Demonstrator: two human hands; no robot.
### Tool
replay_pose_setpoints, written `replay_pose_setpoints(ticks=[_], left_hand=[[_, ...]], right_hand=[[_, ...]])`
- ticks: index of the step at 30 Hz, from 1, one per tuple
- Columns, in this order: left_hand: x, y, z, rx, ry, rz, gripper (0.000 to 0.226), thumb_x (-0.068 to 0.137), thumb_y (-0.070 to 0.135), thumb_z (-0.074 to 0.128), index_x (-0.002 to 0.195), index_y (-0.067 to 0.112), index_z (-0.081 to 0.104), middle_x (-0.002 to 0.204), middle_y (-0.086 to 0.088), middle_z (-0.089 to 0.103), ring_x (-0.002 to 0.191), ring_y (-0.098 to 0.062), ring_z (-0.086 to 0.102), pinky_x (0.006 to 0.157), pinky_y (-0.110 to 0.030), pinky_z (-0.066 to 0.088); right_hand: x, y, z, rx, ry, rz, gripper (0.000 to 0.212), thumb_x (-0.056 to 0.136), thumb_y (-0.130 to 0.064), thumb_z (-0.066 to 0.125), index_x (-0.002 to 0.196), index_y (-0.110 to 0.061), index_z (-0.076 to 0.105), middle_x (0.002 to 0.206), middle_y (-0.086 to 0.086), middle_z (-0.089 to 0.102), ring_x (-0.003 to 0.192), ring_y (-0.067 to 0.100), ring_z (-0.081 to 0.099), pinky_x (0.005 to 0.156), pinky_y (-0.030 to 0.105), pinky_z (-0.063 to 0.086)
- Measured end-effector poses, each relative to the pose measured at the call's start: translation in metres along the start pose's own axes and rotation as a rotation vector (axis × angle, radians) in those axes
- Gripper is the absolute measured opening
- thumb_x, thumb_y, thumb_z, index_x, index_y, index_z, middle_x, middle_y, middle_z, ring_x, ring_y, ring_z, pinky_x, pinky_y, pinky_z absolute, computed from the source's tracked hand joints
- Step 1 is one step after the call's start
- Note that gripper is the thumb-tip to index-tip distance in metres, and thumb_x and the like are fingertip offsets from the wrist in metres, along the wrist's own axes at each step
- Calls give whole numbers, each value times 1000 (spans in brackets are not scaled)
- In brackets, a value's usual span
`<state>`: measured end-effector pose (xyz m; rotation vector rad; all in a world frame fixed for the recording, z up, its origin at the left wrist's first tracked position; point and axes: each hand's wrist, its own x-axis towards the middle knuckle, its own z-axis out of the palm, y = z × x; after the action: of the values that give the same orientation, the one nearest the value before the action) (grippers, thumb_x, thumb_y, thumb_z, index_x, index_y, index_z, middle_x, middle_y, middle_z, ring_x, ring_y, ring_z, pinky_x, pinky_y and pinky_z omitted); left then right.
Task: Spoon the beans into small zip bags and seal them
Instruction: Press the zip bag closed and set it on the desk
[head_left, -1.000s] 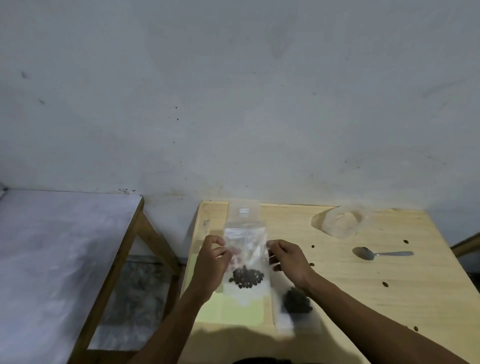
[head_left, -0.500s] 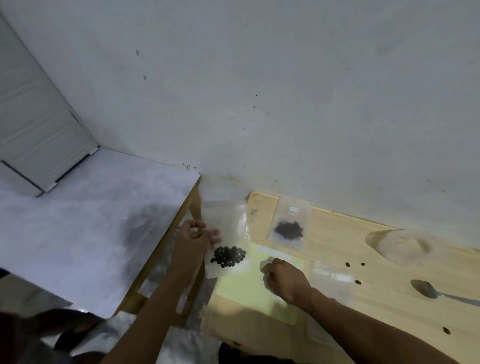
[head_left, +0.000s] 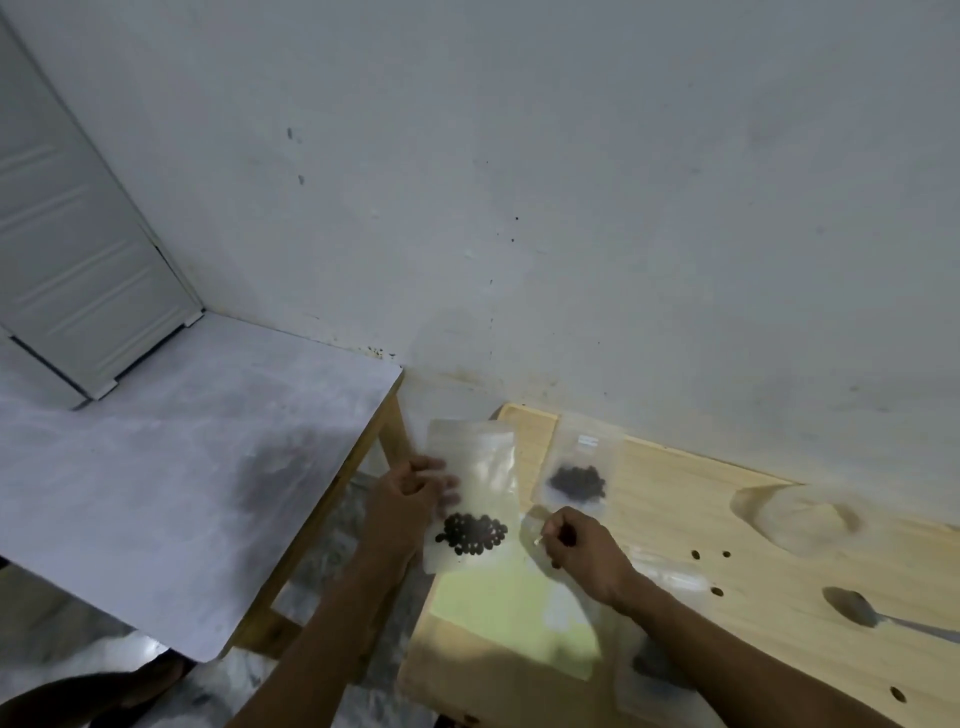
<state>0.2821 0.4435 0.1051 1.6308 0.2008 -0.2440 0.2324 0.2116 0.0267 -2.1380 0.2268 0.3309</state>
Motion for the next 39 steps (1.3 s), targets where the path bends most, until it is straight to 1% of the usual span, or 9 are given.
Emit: replay_pose_setpoints(ticks=[4,9,14,18,24,29,32,36,39], left_hand=[[8,8,24,22,-95,50,16,95,4,56,109,9,65,90,-8,74,77,-15,72,60,-18,54],[17,23,65,98,-212,175,15,92,7,59,98,17,69,92,-5,74,88,-26,71,75,-37,59],[19,39,100,84,-300,182,21,97,9,55,111,20,67,102,-4,74,96,-22,71,84,-42,59],[19,46,114,87,-326,201,23,99,8,52,112,20,67,108,2,73,99,-17,70,80,-29,56],[12,56,121,93,-387,203,26,100,4,47,110,17,67,105,4,74,98,-14,71,84,-26,55],[11,58,126,36,-397,189,14,96,15,58,102,7,69,99,-15,72,92,-21,68,82,-30,54],[10,59,128,-6,-358,191,20,91,28,68,99,10,70,96,-11,74,92,-26,71,82,-36,57],[15,56,127,25,-280,209,12,91,25,68,98,16,72,94,-1,76,93,-15,71,87,-35,56],[17,57,125,39,-304,206,9,92,17,66,96,12,71,92,-3,76,91,-18,72,85,-37,57]], right_hand=[[-2,-31,-47,283,132,28,12,95,-6,56,92,-11,66,82,5,63,64,8,56,58,18,47],[-6,-73,-82,515,317,-57,7,90,-5,65,95,-8,69,70,2,56,64,13,57,57,14,46],[-6,-85,-96,504,436,-112,2,87,-11,70,85,-12,70,63,-7,61,65,12,63,58,14,46],[-8,-84,-103,492,484,-146,2,87,-14,70,85,-14,70,59,-12,60,67,13,63,62,17,49],[-9,-84,-106,454,525,-147,4,85,-15,71,82,-17,70,66,-5,65,67,14,63,69,32,54],[-9,-83,-102,417,566,-179,7,84,-15,72,82,-19,67,68,-4,61,61,5,53,61,18,44],[-10,-86,-101,420,587,-142,30,81,-26,77,101,-23,55,74,-3,53,62,5,48,60,19,42],[-8,-80,-100,493,525,39,67,69,-45,84,121,-31,44,103,-5,51,91,11,54,77,26,47],[-3,-72,-105,721,310,126,66,64,-42,88,103,1,59,96,3,65,82,17,63,70,27,47]])
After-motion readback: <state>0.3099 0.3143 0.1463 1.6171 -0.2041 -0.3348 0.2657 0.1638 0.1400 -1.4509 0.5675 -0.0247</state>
